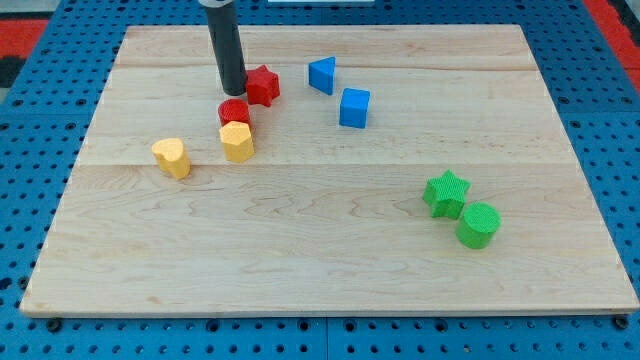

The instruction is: Slightly move the red star to the right

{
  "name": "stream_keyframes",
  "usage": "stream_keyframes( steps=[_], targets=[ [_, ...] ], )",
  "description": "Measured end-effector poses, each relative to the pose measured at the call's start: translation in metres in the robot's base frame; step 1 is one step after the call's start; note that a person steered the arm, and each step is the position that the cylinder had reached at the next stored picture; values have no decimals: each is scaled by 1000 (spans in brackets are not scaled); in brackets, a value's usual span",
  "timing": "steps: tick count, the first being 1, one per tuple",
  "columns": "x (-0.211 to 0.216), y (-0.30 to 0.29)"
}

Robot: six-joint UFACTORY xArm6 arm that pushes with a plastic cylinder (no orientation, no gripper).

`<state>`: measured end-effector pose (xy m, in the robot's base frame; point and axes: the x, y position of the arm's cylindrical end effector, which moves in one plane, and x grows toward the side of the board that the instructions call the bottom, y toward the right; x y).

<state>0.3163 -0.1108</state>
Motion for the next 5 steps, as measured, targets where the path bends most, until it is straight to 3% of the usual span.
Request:
stream_keyframes(
  steps=[3,5],
  targets=[
    [-26,-7],
    [-20,20]
  ],
)
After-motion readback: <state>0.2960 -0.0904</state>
